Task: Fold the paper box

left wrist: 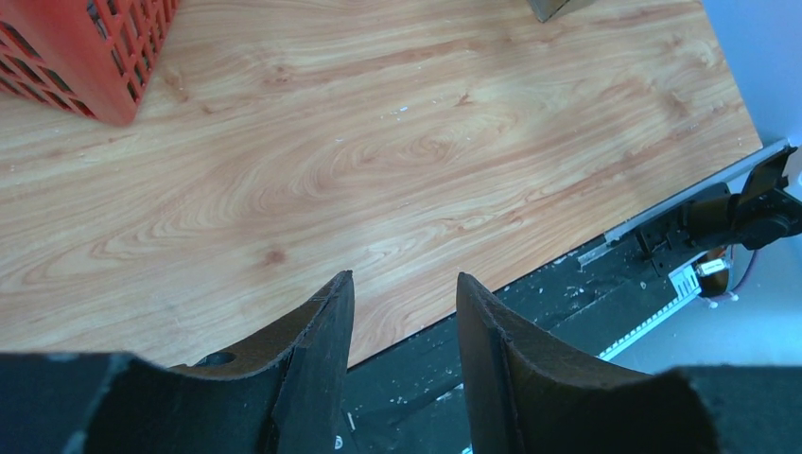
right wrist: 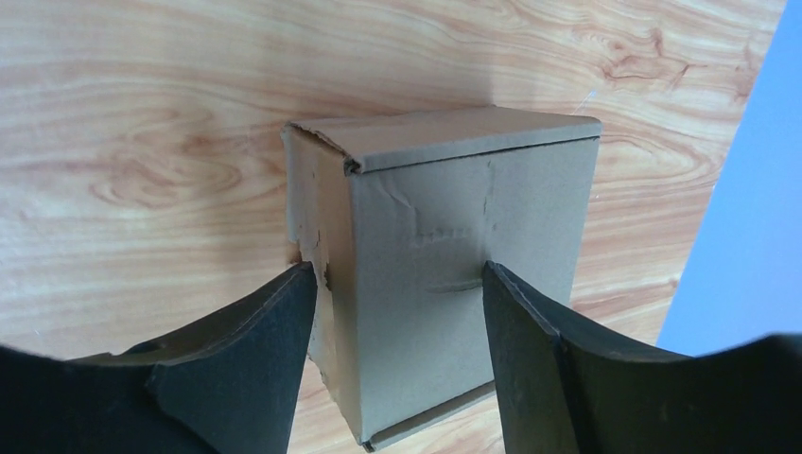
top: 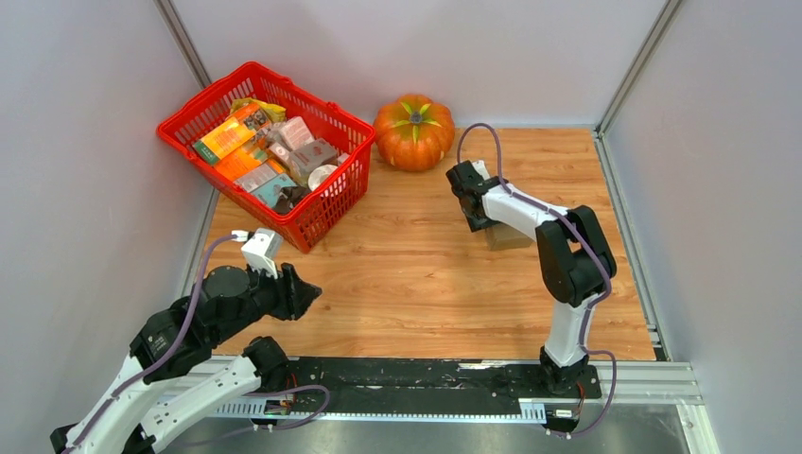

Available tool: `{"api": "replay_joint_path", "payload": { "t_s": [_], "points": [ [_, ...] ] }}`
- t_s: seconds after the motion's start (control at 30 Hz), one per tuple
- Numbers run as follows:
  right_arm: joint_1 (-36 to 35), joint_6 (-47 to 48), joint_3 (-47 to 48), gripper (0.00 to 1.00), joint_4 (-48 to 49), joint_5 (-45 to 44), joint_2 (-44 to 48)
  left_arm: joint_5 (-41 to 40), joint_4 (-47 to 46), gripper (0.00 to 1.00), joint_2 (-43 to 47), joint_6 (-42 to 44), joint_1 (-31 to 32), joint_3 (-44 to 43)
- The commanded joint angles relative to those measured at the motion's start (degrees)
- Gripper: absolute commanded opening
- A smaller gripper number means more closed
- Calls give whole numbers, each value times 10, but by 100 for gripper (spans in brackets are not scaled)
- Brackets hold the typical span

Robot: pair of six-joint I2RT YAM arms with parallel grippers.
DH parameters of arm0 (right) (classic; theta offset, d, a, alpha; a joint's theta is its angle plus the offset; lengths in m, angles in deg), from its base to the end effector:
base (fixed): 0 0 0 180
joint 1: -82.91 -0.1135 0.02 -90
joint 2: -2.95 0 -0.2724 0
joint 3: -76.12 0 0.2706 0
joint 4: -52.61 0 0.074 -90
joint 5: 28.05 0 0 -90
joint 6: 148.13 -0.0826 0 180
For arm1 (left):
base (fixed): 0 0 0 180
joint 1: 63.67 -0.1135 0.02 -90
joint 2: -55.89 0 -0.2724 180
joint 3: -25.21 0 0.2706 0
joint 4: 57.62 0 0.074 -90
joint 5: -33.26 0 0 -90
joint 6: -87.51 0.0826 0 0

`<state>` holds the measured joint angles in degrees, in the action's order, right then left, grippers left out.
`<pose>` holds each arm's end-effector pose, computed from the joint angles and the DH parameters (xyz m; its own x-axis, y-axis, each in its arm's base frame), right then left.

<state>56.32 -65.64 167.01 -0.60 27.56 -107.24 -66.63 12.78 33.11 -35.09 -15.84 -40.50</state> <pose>0.3894 0.1428 0.1441 -0.8740 -0.3169 -0.3684 -0.1042 0.8627 -0.4948 0.0809 -0.0682 0.3316 -0.5991 -0.1292 -0.7902 0.3621 0.8365 -0.4113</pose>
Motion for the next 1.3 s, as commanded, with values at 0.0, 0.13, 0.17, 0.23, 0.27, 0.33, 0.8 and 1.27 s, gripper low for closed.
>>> {"api": "replay_joint_path", "payload": {
  "t_s": [0.0,0.13,0.17,0.23,0.27,0.33,0.8,1.27],
  "points": [
    [0,70,-76,66,61,33,42,14,-24,52,-12,24,-1,-16],
    [6,119,-88,66,75,7,50,23,-26,52,-18,25,-1,-15],
    [7,126,-87,66,75,-8,47,25,-27,52,-20,25,-1,-15],
    [15,144,-81,66,77,-22,45,29,-29,52,-20,25,-1,-14],
    [20,149,-79,67,79,-31,43,31,-30,52,-22,25,0,-13],
    [36,154,-73,68,78,-44,39,33,-30,52,-23,26,-1,-14],
    [-38,-135,-39,72,0,56,131,33,-44,52,-23,26,-1,0],
    [-21,-616,89,79,-172,44,-1,45,-49,52,-21,6,-1,8]
  ]
}}
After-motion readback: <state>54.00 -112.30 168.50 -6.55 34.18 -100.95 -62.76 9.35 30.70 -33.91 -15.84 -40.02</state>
